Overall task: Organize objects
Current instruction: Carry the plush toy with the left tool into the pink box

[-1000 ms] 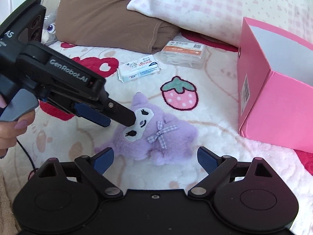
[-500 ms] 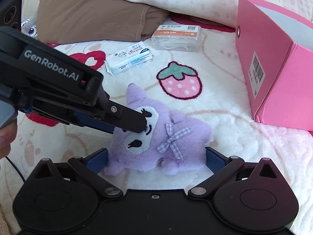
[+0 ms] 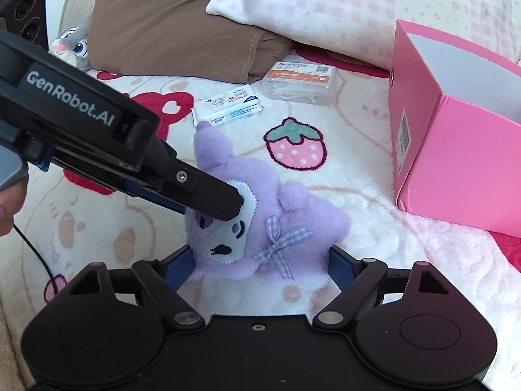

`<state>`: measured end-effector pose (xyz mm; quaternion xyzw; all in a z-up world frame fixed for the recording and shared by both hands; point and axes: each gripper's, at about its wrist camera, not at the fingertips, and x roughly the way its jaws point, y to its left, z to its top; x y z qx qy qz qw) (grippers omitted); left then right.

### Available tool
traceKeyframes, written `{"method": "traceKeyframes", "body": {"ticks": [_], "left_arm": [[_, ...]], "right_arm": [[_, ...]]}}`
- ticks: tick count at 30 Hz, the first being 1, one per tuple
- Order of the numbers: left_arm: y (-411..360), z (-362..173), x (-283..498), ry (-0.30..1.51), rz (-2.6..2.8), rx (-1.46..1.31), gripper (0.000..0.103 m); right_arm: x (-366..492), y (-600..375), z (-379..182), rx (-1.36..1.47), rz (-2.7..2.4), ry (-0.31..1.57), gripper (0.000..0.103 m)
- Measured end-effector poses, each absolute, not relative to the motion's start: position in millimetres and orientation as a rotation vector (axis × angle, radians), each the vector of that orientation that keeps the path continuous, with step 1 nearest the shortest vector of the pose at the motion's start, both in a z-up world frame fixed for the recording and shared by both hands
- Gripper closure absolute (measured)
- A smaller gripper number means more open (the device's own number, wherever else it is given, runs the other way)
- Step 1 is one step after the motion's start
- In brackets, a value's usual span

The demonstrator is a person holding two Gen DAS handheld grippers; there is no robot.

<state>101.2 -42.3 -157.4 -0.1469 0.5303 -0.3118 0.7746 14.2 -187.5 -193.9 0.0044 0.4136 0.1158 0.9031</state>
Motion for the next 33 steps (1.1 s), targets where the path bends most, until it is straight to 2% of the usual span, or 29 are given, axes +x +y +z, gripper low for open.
{"method": "traceKeyframes", "body": {"ticks": [6, 9, 16, 24, 33], "left_arm": [[-41.6, -136.9, 77.8, 1.092, -0.673, -0.35, 0.069], [-33.9, -123.1, 69.0, 1.064, -0.658, -0.399, 0.069], [-37.7, -65.0, 65.0, 1.006, -0.726, -0.4, 0.069], [-85.7, 4.4, 72.8, 0.883, -0.795, -0.344, 0.069], [-167.9, 27.8, 122.6, 0.903, -0.848, -0.34, 0.068]], "right_arm": [[-0.5, -197.0, -168.9, -0.019, 0.278, 0.849, 0.016], [0.6, -212.7, -150.2, 0.093, 0.344, 0.893, 0.017], [-8.3, -231.2, -84.1, 0.087, 0.37, 0.765, 0.017], [-11.1, -266.1, -25.3, 0.048, 0.249, 0.662, 0.018], [9.9, -327.1, 0.2, -0.02, 0.093, 0.632, 0.021]]}}
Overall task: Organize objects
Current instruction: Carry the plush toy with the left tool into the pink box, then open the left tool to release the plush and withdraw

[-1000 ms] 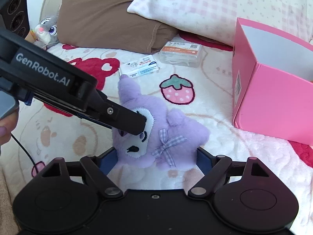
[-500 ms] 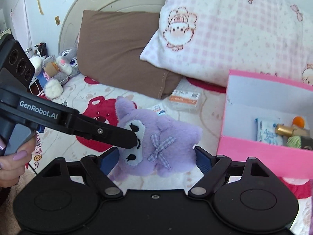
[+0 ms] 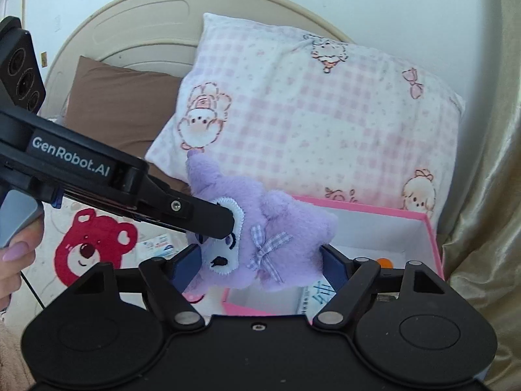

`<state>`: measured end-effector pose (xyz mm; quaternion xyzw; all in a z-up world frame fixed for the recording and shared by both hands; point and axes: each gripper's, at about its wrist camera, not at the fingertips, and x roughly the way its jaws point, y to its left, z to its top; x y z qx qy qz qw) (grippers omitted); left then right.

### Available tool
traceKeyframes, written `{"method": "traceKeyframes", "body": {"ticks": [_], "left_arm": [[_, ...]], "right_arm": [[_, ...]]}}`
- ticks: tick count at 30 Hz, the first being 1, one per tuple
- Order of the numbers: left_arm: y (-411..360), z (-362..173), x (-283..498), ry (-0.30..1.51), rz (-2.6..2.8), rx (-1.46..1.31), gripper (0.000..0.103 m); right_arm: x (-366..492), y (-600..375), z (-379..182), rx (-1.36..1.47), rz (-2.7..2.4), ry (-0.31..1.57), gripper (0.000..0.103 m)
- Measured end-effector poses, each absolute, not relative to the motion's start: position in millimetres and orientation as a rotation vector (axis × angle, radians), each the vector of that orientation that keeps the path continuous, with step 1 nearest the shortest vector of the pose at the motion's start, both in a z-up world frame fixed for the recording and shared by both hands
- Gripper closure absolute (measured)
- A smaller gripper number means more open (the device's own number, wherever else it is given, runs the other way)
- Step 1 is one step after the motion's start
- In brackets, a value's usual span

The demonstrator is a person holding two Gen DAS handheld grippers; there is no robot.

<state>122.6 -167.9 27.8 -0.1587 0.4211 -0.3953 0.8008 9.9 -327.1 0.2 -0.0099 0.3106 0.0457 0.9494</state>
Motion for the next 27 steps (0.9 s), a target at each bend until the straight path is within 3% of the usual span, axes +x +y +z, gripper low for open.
{"method": "traceKeyframes", "body": {"ticks": [16, 25, 27], "left_arm": [[-257.0, -60.7, 177.4, 1.117, -0.653, -0.311, 0.067], [-280.6, -84.3, 181.2, 1.178, -0.611, -0.259, 0.067], [-284.5, -88.7, 177.3, 1.212, -0.651, -0.27, 0.068]], "right_arm": [[79.8, -420.5, -105.8, 0.261, 0.11, 0.898, 0.024], [102.7, -430.3, -131.5, 0.277, 0.072, 1.023, 0.024], [103.7, -427.5, -131.6, 0.241, 0.071, 1.059, 0.035]]}}
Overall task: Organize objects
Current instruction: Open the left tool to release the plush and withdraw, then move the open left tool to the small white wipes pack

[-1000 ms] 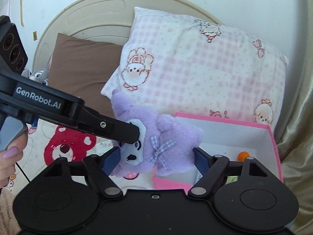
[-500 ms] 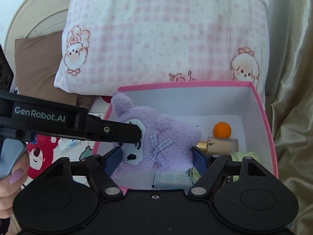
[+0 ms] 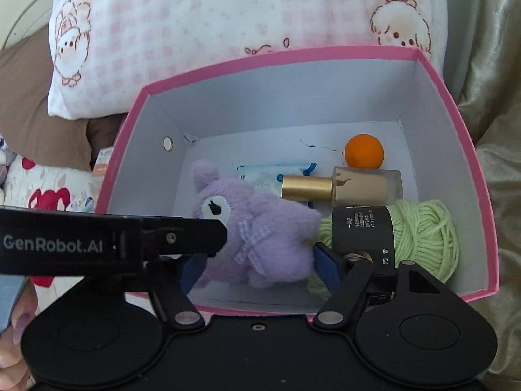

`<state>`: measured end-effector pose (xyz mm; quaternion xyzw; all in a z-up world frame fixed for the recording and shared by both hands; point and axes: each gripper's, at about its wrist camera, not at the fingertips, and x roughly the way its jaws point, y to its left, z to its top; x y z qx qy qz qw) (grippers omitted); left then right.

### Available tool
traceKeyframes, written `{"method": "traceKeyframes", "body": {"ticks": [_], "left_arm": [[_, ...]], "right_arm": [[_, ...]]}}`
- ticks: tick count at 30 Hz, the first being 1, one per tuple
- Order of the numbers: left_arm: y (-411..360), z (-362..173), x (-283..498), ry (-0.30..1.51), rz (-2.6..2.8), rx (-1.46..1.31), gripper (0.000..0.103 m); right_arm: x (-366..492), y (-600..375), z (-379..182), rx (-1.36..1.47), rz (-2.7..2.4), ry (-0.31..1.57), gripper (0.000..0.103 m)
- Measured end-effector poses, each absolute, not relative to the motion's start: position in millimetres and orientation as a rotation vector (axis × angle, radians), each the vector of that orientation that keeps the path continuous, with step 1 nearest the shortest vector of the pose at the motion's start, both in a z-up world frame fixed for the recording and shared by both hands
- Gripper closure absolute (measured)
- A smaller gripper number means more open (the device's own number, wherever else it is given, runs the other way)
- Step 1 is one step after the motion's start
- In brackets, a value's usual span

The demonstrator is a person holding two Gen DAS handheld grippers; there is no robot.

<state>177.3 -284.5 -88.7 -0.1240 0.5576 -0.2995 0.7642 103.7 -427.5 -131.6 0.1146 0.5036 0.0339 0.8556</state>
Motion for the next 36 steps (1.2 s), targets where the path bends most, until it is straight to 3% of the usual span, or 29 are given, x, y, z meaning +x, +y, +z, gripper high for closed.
{"method": "traceKeyframes", "body": {"ticks": [4, 9, 13, 17, 19, 28, 36], "left_arm": [[-286.0, -90.7, 175.0, 1.207, -0.637, -0.258, 0.067], [-281.0, -90.8, 177.9, 1.183, -0.609, -0.27, 0.067], [-275.8, -72.9, 171.1, 1.171, -0.626, -0.203, 0.067], [-265.6, -36.4, 153.8, 1.11, -0.657, -0.137, 0.065], [-258.1, -21.0, 144.4, 1.089, -0.648, -0.111, 0.056], [-213.1, 16.0, 113.2, 1.106, -0.623, -0.046, 0.032], [-154.6, 33.3, 93.0, 1.056, -0.638, -0.064, 0.026]], "right_arm": [[106.8, -420.3, -135.0, 0.191, 0.103, 1.079, 0.039], [113.1, -419.1, -147.4, 0.154, 0.026, 1.1, 0.058], [101.7, -411.1, -138.3, 0.115, 0.008, 1.076, 0.058], [73.6, -398.0, -98.9, 0.064, 0.046, 0.991, 0.056], [58.0, -391.3, -79.4, 0.06, 0.061, 0.958, 0.054], [10.8, -354.2, -21.1, -0.027, 0.118, 0.865, 0.04], [-11.3, -312.4, 14.9, -0.132, 0.118, 0.776, 0.027]]}}
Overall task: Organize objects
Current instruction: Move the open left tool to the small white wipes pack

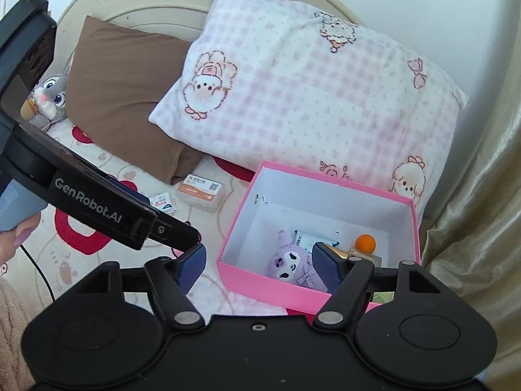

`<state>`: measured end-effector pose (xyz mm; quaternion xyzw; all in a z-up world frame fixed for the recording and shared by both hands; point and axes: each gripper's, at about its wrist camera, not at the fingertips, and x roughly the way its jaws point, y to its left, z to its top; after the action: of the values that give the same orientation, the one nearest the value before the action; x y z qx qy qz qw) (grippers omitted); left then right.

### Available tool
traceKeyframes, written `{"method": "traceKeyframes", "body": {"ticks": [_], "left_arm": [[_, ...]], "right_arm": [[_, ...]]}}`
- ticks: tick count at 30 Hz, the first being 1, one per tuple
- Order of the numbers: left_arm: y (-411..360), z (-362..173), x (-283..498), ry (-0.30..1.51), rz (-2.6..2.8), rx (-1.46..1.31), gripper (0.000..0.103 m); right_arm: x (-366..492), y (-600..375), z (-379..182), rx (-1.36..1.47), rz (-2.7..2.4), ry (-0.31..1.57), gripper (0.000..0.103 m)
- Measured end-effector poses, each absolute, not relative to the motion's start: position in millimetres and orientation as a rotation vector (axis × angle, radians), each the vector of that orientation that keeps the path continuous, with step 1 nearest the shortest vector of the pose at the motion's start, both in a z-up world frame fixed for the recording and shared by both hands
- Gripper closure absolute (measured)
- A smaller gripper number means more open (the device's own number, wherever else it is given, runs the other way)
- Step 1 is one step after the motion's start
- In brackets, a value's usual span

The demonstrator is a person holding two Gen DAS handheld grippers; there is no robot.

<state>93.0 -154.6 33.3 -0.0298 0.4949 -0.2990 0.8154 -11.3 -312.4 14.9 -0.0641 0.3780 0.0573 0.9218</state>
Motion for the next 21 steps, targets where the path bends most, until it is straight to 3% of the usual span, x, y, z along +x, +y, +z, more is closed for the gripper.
{"method": "traceKeyframes", "body": {"ticks": [5, 9, 13, 16, 21], "left_arm": [[-108.6, 27.3, 93.2, 1.056, -0.619, -0.117, 0.026], [-70.9, 22.4, 97.4, 1.056, -0.565, -0.163, 0.016], [-42.1, 16.5, 107.8, 1.028, -0.507, -0.196, 0.006], [-23.6, 7.1, 122.8, 1.02, -0.46, -0.251, 0.001], [-3.0, -21.6, 153.5, 1.084, -0.33, -0.344, 0.0]], "right_arm": [[-6.9, -288.8, 22.3, -0.147, 0.191, 0.776, 0.027], [1.0, -263.6, 24.4, -0.163, 0.257, 0.782, 0.026], [18.3, -236.7, 18.9, -0.216, 0.295, 0.8, 0.013], [34.4, -216.6, 9.0, -0.244, 0.336, 0.8, 0.012], [61.2, -186.9, -12.0, -0.243, 0.39, 0.839, 0.011]]}}
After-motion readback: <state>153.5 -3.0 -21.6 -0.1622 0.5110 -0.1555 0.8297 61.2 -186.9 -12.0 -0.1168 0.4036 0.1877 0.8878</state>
